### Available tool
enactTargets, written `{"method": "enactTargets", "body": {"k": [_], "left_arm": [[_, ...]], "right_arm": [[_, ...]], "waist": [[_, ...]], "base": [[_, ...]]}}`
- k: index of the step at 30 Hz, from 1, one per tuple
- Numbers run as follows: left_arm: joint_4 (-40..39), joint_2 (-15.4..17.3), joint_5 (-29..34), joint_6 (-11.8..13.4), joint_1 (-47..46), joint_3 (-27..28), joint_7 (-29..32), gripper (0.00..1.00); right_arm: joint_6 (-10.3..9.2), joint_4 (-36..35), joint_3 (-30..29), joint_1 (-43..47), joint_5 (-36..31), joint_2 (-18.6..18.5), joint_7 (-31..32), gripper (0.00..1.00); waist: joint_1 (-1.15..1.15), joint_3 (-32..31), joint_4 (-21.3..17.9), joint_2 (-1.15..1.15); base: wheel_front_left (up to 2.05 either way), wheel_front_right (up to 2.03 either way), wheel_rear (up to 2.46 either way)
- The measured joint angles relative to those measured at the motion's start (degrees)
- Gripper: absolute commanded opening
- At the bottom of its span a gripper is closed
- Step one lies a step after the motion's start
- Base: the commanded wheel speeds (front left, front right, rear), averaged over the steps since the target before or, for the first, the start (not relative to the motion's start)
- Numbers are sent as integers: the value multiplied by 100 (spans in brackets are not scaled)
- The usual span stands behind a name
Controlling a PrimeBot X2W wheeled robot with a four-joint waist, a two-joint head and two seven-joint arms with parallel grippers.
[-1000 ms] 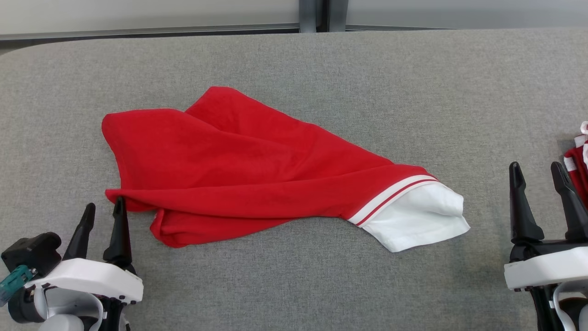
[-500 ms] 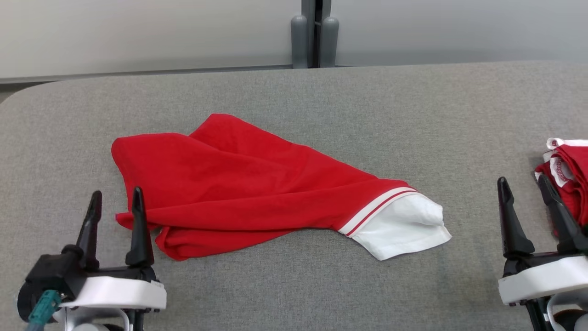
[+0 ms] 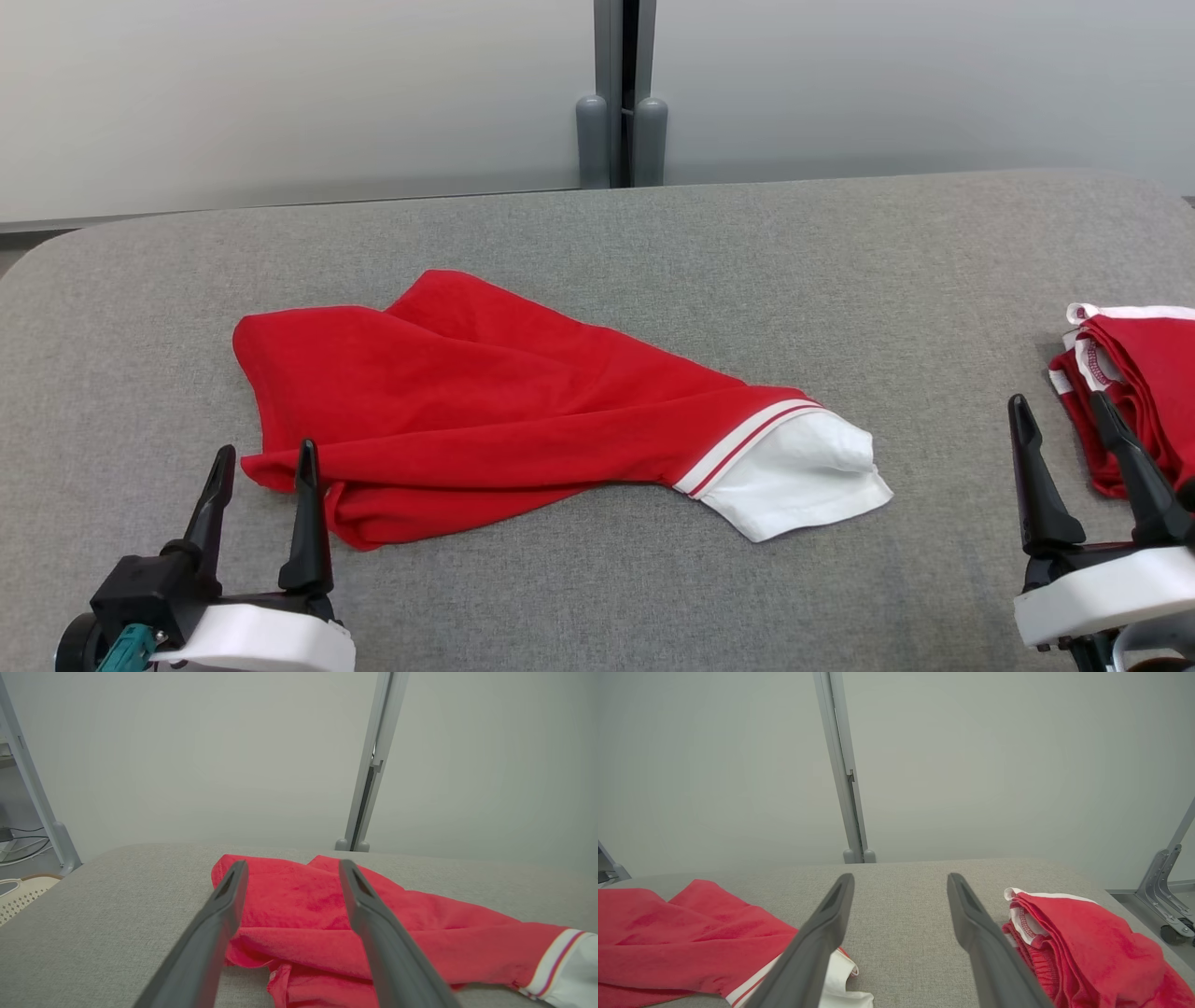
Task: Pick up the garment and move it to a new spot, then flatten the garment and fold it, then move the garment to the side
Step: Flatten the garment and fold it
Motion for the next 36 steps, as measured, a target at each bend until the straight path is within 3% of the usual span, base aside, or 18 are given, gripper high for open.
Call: {"method": "enactTargets", "body": {"k": [12, 27, 28, 29, 36], "left_arm": [[162, 0, -87, -30, -20, -89, 130, 100], [2533, -286, -671, -724, -618, -179, -97, 100], [2630, -299, -686, -775, -687, -179, -134, 56], [2722, -304, -715, -820, -746, -172, -164, 0], [2897, -346, -886, -1021, -817, -55, -341, 0]], "right_arm": [[0, -27, -18, 11, 1, 41, 1, 100], [0, 15, 30, -160, 53, 31, -35, 100], [0, 16, 24, -182, 53, 22, -35, 100], [0, 19, 25, -190, 53, 18, -36, 100], [0, 26, -88, -186, 54, 13, -62, 100]], "waist": [[0, 68, 26, 0], [0, 413, -73, 0], [0, 429, -72, 0], [0, 440, -71, 0], [0, 471, 18, 0]], "base": [[0, 0, 0], [0, 0, 0], [0, 0, 0], [0, 0, 0], [0, 0, 0]]}}
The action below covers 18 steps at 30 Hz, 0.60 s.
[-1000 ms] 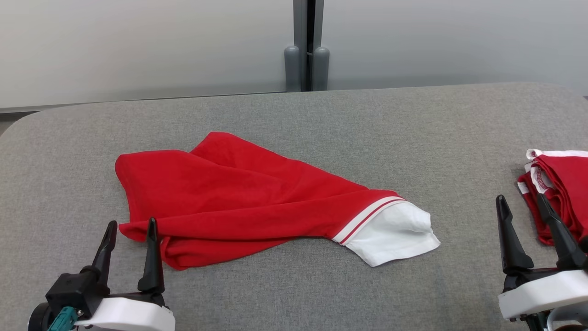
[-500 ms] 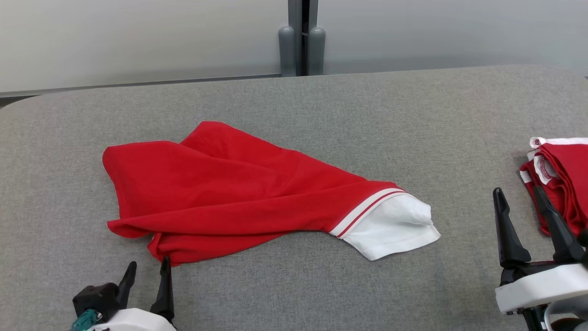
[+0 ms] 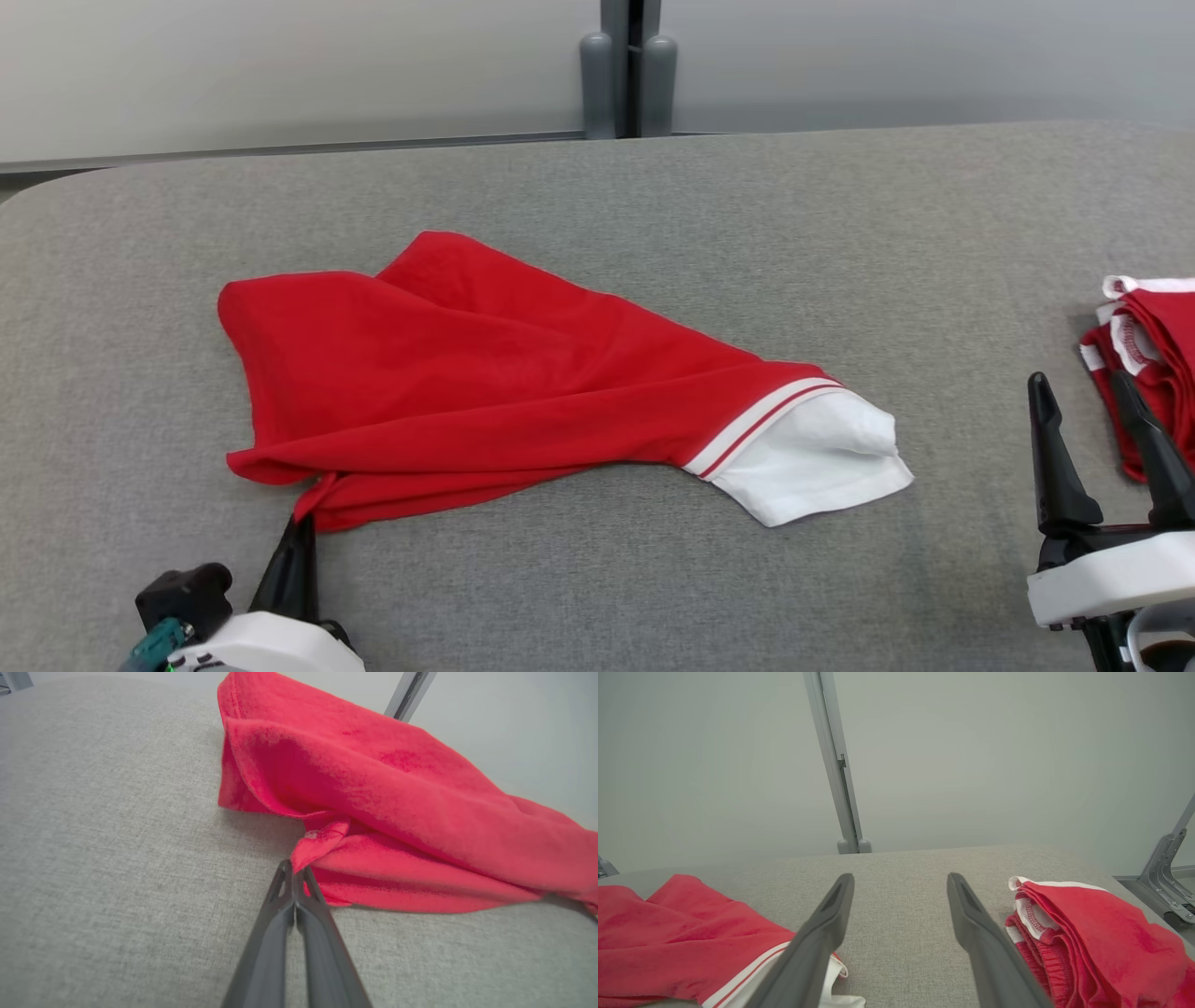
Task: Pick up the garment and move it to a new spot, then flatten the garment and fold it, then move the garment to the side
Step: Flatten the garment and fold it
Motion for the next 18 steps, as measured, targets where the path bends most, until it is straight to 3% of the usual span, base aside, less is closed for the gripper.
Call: {"method": "enactTargets", "body": {"k": [14, 15, 16, 17, 18], "left_arm": [[-390, -322, -457, -166, 778, 167, -110, 0], [-385, -346, -467, -170, 804, 171, -110, 4], [-390, -370, -471, -155, 828, 197, -118, 61], [-414, -386, -480, -154, 850, 222, -136, 100], [-446, -382, -437, -125, 861, 231, -143, 100]], "right_arm": [[0, 5, -124, 22, 3, 81, 36, 100], [0, -4, -140, 26, 2, 88, 38, 100], [0, -14, -151, 32, -1, 92, 44, 100], [0, -19, -158, 37, -1, 99, 46, 100], [0, -26, -165, 41, -2, 103, 60, 100]], "waist": [[0, 0, 479, 0], [0, -3, 496, 0], [0, -7, 510, 0], [0, -15, 520, 0], [0, -22, 530, 0]], "base": [[0, 0, 0], [0, 0, 0], [0, 0, 0], [0, 0, 0], [0, 0, 0]]}}
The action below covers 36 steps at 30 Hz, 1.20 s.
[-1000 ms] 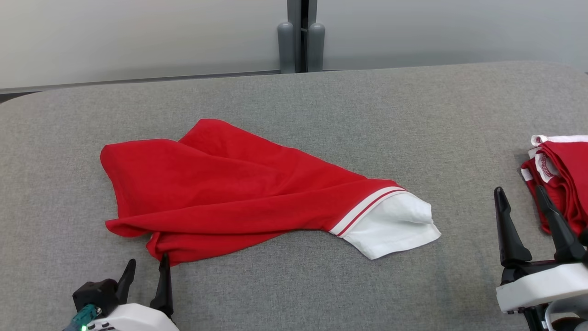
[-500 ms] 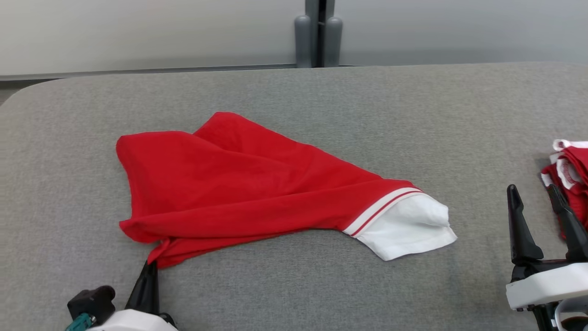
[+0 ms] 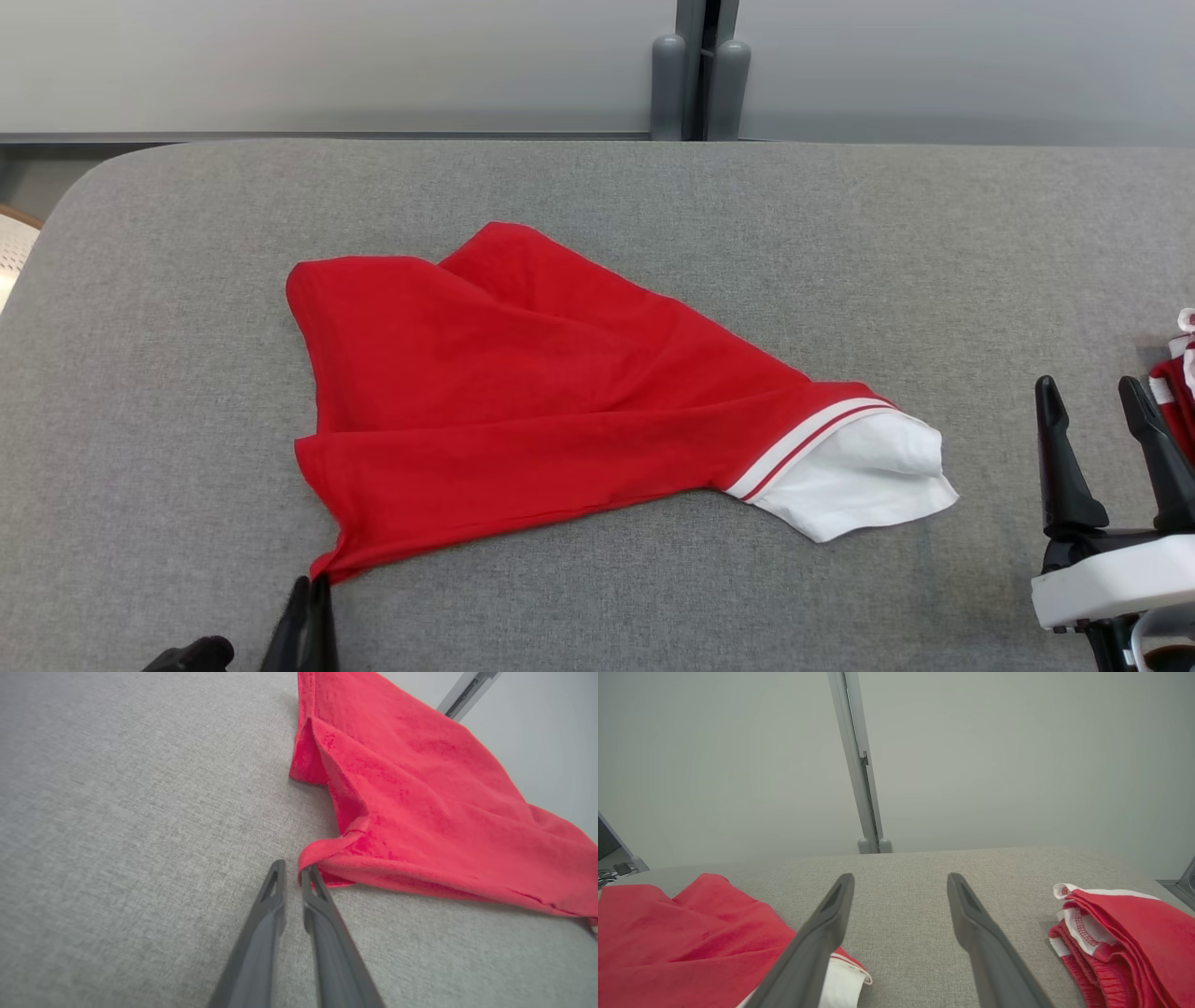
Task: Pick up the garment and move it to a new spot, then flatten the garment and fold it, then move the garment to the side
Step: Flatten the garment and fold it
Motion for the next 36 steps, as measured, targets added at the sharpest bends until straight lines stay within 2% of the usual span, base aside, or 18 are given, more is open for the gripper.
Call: {"method": "enactTargets", "body": {"k": [11, 18, 26, 36], "left_arm": [[-1239, 159, 912, 391, -112, 219, -26, 100], [-1762, 524, 1405, 683, -115, 94, 297, 100], [-2224, 661, 1472, 890, 231, 65, 681, 100], [-2426, 677, 1424, 953, 303, 38, 867, 100]], "right_arm": [[0, -99, -31, 71, -57, 14, 76, 100], [0, -81, 83, 197, -73, -13, 137, 100], [0, -66, 158, 423, -80, -45, 213, 100], [0, -88, 227, 433, -42, -69, 226, 100]], "waist": [[0, -169, -56, 0], [0, -404, -251, 0], [0, -758, -458, 0], [0, -803, -482, 0]], "base": [[0, 0, 0], [0, 0, 0], [0, 0, 0], [0, 0, 0]]}}
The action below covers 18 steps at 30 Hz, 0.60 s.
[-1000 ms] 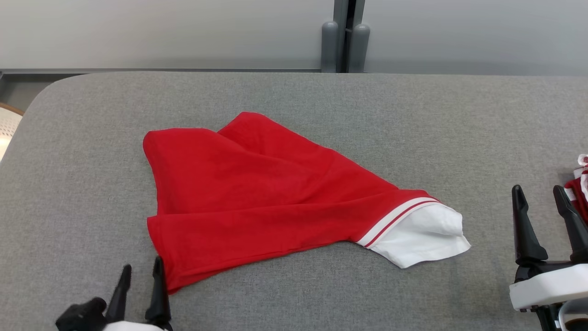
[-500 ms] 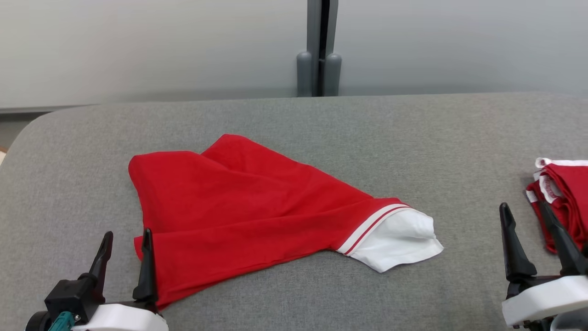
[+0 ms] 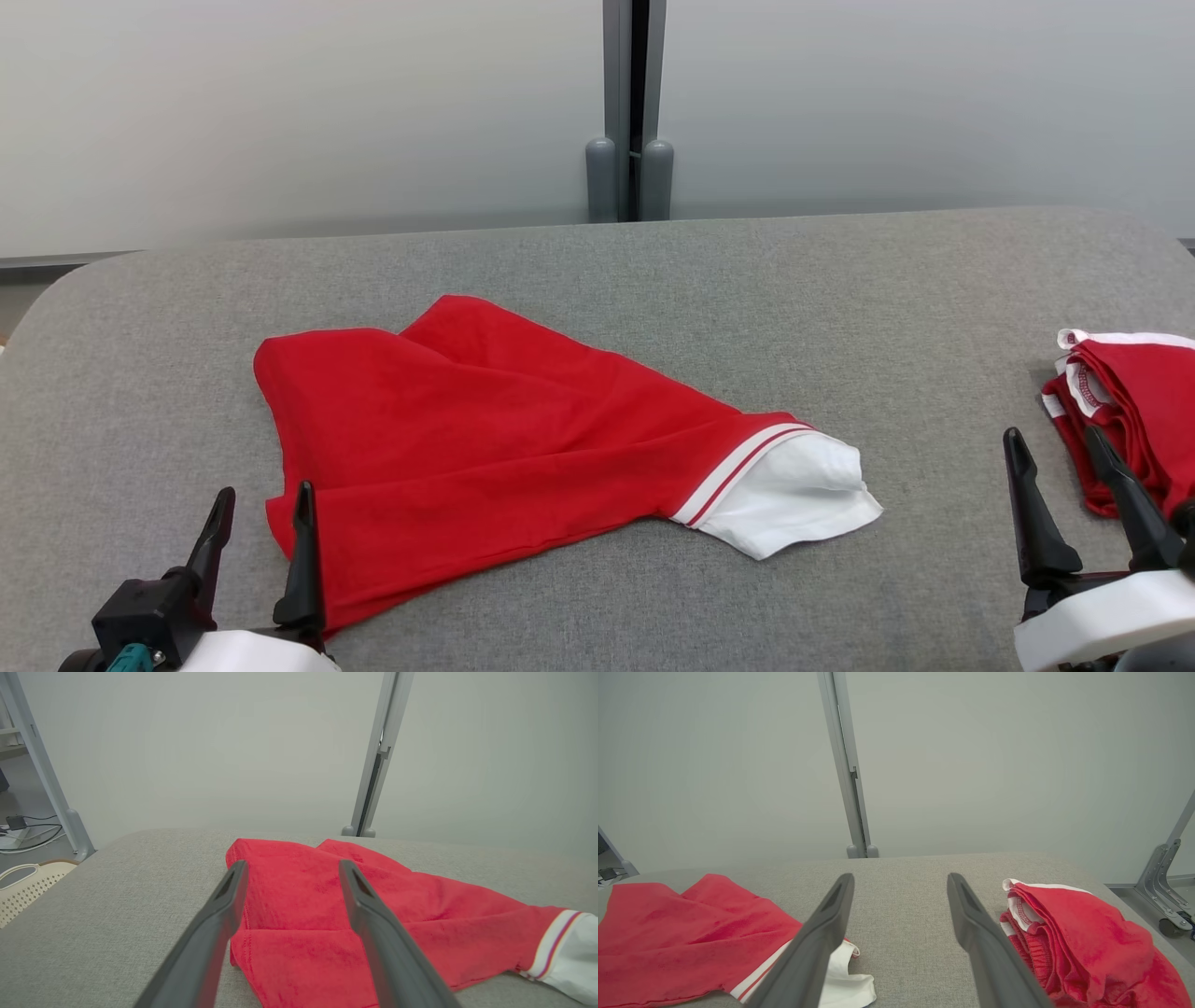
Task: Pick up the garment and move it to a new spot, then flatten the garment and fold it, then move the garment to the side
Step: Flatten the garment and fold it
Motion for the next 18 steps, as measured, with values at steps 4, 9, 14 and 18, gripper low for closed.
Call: {"method": "enactTargets", "body": {"k": [4, 9, 14, 18], "left_arm": [[-47, 8, 0, 24, 1, -12, 26, 100], [81, 14, -26, 34, -36, -100, 231, 100], [883, -59, -286, -104, -51, -166, 453, 100], [1578, -181, -503, -199, -113, -146, 447, 100]], "right_arm": [[0, -7, -16, 0, 25, -5, -4, 100], [0, -25, -51, -9, 26, 4, -12, 100], [0, -5, 40, -79, 38, 30, -30, 100], [0, 29, 48, -119, 51, 38, -35, 100]], "waist": [[0, 39, -7, 0], [0, 128, 6, 0], [0, 284, -10, 0], [0, 419, -49, 0]], "base": [[0, 0, 0], [0, 0, 0], [0, 0, 0], [0, 0, 0]]}}
